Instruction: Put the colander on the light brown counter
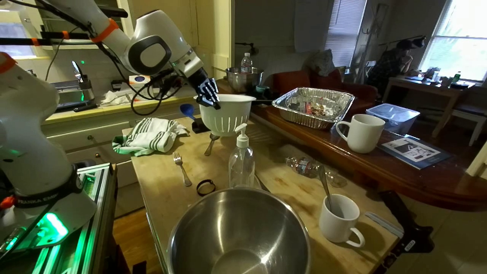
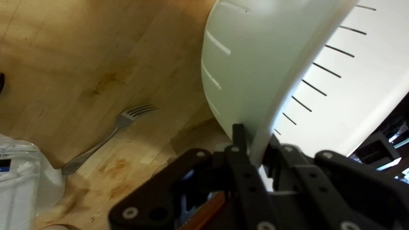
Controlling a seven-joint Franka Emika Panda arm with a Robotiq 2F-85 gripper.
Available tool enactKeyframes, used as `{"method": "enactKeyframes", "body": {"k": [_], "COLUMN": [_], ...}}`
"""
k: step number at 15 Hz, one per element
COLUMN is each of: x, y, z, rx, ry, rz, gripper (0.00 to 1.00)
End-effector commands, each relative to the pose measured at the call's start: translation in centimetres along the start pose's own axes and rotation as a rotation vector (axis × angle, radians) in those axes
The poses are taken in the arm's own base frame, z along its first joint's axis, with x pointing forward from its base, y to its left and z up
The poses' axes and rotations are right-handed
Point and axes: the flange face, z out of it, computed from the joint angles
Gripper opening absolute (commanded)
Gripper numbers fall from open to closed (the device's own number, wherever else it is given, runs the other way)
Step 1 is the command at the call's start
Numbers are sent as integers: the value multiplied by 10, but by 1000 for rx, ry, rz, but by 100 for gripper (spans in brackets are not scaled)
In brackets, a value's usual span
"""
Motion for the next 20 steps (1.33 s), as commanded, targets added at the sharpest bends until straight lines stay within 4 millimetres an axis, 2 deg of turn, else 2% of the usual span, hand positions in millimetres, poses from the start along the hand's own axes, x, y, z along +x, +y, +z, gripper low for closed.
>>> {"method": "enactKeyframes", "body": {"k": [1, 2, 3, 8, 9, 16, 20], "x": [10, 10, 8, 9, 9, 38, 40], "y": [4, 3, 5, 6, 6, 31, 39], "z": [-2, -3, 1, 2, 2, 3, 12], "rx": [6, -5, -12, -18, -18, -25, -37], "ry": [41, 45, 15, 23, 23, 32, -2], "rz": [76, 80, 46, 65, 65, 172, 175], "gripper": [4, 4, 15, 15, 4, 4, 4]}}
